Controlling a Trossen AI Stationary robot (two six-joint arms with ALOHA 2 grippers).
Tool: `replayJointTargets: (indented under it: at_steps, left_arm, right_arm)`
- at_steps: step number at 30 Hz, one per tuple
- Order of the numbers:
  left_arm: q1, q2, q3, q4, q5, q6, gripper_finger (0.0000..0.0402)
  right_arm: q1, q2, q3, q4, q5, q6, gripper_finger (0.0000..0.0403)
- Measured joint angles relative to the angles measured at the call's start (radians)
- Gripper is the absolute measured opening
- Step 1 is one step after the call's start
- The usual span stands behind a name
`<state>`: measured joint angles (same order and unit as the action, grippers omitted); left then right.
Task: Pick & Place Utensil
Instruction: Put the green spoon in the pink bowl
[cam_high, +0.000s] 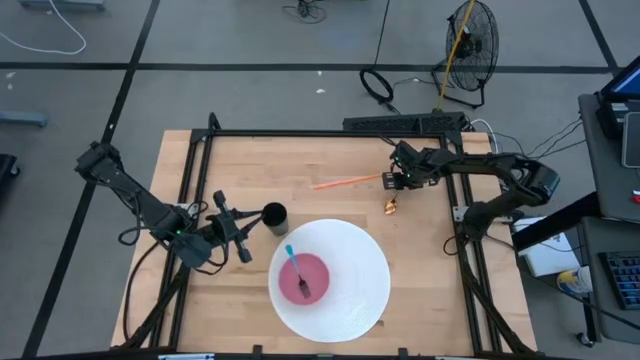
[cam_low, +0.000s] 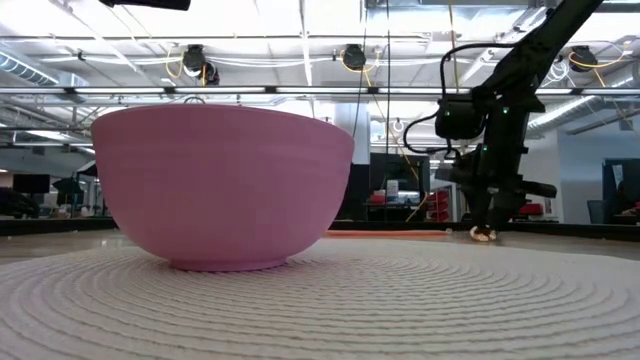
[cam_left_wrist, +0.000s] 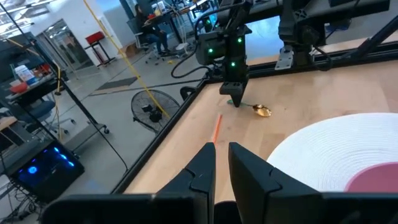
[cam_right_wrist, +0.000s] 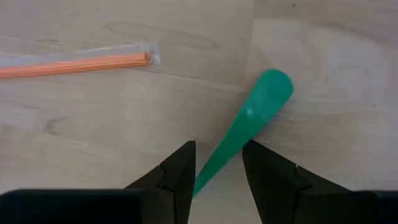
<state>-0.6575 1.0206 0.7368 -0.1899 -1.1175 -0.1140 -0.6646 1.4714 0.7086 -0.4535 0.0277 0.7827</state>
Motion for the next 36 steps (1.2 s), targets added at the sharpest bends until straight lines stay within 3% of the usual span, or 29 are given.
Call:
replayJointTargets:
  at_steps: [8, 18, 27, 36]
  left_arm:
    - [0.0, 0.0, 0.0, -0.002, 0.0, 0.002, 0.0049]
    - [0.0, 0.0, 0.0, 0.005, 0.0, -0.024, 0.0049]
    - [0.001, 0.0, 0.0, 0.048, 0.002, -0.028, 0.0049]
    - [0.03, 0.0, 0.0, 0.116, 0.147, 0.002, 0.0049]
  right_arm:
    - [0.005, 0.013, -0.002, -0.004, 0.002, -0.093, 0.0123]
    - [0.035, 0.015, -0.003, -0.064, 0.023, -0.242, 0.0018]
    - [0.055, 0.015, -0.004, -0.064, 0.036, -0.301, 0.0019]
    - [0.087, -0.029, -0.007, -0.036, 0.029, -0.352, 0.0019]
